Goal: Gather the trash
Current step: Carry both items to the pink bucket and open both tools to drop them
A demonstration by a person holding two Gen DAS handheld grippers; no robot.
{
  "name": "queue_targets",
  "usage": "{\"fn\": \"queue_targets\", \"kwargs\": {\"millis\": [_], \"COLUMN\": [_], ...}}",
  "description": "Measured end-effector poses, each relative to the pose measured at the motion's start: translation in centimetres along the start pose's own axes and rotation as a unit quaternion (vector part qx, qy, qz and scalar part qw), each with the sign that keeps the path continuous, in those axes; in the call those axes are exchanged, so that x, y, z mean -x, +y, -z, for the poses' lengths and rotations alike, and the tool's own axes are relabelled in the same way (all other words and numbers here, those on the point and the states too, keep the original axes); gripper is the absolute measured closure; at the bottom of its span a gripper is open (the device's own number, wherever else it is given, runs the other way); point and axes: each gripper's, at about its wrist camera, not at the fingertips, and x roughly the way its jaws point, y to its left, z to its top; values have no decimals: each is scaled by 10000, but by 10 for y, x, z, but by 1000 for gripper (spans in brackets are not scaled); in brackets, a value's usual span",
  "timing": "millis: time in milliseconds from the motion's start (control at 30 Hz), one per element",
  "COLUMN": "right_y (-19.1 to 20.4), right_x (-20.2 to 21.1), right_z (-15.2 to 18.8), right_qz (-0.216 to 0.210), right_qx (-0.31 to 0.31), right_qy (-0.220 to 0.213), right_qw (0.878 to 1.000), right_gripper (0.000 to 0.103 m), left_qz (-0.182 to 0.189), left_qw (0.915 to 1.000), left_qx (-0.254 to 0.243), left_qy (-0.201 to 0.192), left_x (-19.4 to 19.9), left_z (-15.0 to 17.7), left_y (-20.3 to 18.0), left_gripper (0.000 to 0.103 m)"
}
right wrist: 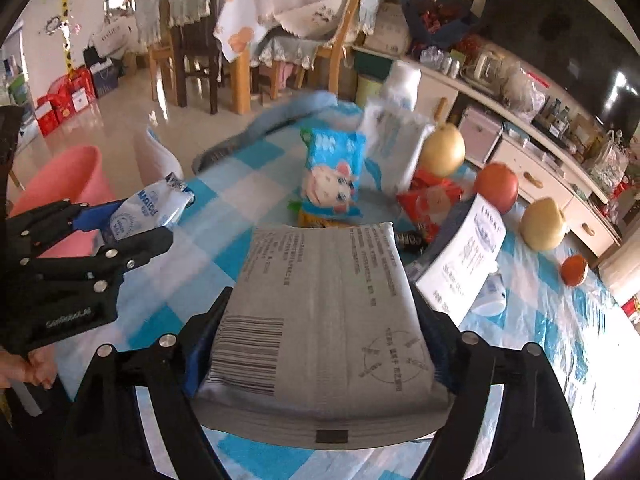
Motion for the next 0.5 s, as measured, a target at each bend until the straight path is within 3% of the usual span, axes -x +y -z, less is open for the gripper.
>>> {"fn": "queue_targets", "kwargs": {"millis": [300,500], "right_y": [60,137], "right_x": [49,67], "right_z": [-35,-58], "right_qz": [-528,-1070], "right_qx": [330,904], "right_qy": [-567,-869], "right_qw": [9964,9863], "right_gripper": [22,21], "left_qz": [-390,-1235], "left_qw": [9936,9751], "left_qx": [748,1558], "left_qy": [-754,-979], "left_x": [60,90], "left_z": [-14,-6], "left_y": [60,134], "left_gripper": [42,42]}}
